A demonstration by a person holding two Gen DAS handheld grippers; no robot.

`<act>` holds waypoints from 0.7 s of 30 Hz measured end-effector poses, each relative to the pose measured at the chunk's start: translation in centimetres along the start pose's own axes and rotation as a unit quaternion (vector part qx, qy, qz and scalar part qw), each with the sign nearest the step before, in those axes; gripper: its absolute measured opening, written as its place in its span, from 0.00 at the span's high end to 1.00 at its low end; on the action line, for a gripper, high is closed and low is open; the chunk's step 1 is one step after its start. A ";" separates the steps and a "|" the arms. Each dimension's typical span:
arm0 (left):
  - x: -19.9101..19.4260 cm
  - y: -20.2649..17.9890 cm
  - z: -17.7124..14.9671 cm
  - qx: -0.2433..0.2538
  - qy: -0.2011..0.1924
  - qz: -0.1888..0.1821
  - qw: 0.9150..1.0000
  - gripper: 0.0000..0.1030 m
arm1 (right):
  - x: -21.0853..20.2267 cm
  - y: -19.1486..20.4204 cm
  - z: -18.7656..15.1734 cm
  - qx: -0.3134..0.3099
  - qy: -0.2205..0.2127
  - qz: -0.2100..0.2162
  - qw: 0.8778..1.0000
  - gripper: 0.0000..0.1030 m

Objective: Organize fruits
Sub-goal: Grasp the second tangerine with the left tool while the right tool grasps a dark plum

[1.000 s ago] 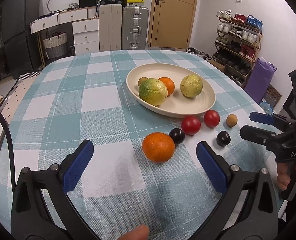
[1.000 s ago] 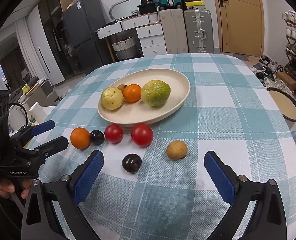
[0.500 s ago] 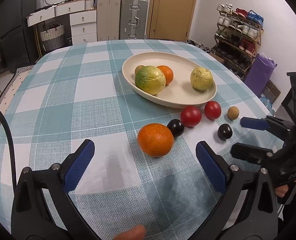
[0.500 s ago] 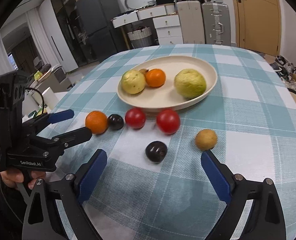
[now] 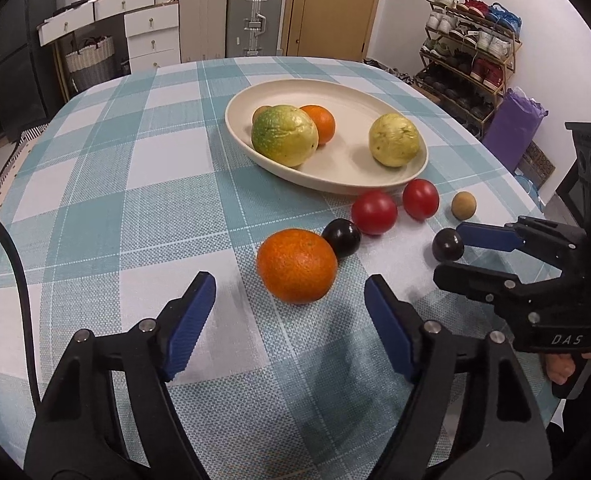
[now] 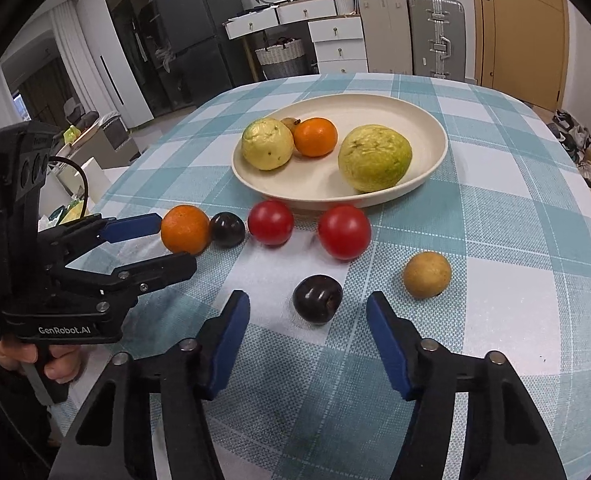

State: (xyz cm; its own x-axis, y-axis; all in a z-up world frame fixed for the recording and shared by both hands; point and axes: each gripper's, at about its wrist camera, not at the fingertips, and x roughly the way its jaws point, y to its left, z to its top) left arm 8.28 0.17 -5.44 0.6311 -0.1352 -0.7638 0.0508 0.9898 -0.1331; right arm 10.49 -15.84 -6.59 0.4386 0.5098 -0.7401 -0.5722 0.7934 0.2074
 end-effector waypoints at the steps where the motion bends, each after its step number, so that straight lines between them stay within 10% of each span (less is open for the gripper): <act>1: 0.1 0.1 0.0 -0.003 0.000 -0.001 1.000 0.26 | 0.0 0.0 0.1 -0.001 0.000 -0.001 1.000 0.41; 21: 0.3 0.0 0.5 0.000 -0.005 -0.021 1.000 0.64 | 0.1 0.5 -0.1 -0.009 0.001 -0.019 1.000 0.55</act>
State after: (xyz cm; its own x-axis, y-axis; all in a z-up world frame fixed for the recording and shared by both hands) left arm 8.90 0.15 -5.35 0.6363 -0.1768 -0.7510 0.0776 0.9831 -0.1657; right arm 10.17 -15.48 -6.66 0.4586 0.4782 -0.7490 -0.5668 0.8066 0.1679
